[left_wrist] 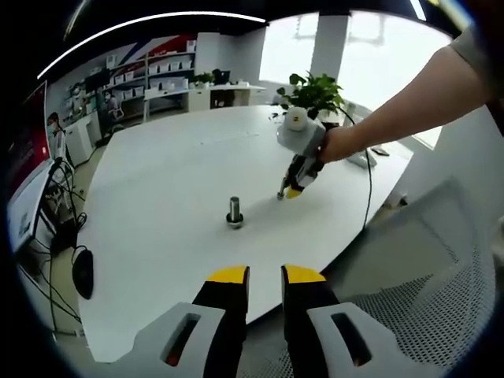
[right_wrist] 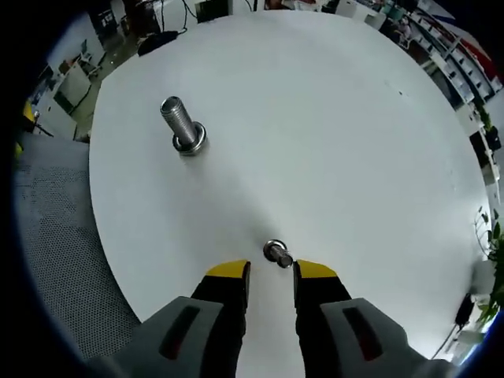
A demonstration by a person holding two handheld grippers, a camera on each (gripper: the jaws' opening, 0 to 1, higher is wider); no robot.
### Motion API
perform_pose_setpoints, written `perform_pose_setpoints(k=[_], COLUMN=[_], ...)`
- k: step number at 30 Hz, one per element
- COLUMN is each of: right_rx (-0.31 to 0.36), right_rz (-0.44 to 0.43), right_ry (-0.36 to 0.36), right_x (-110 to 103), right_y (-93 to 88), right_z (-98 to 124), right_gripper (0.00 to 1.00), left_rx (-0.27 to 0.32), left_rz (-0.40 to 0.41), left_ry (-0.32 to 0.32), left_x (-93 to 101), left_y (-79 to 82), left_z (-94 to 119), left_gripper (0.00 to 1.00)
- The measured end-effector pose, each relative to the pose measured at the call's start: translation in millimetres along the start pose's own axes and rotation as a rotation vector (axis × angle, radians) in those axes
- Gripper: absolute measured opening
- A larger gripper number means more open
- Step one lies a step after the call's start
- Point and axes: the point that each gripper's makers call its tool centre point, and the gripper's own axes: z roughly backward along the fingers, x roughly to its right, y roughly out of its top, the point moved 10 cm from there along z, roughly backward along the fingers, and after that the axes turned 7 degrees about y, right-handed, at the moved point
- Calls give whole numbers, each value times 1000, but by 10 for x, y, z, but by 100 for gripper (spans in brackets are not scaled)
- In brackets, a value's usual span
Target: Place the washer onto the threaded stud by aligning its center hole with the stud, sliding it down to the base, and recovering from edge contact or off-axis alignment until the washer reaches the visible bottom stop.
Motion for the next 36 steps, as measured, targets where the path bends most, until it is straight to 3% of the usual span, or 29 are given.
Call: perform_pose_setpoints(k=[6,11,19,25,32,36], right_rx=[136,291,506,582,665,702], right_rz=[-90,-152,-291,-336,-343,-357], right_ry=[-48,-68,-36,-26,-2,42], right_x=[-26,-155,-495,-705,-880,-1015], right_y=[-148,-281,-697,-990,-1075,-1117], right_z=[288,613,1090,1343,1558,1561], right_gripper=[27,27,29,29,33,34], left_rx=[12,23,39,33,39,51], left_rz=[2,3,17,22,42,48], left_ry=[-5,-9,-3,-8,16,33], left_x=[10,12,-5,1,-16,-30], left_y=[11,17,32,33,38,49], left_z=[9,17,23,14,30,47], left_gripper=[14,14,15,15,16,17])
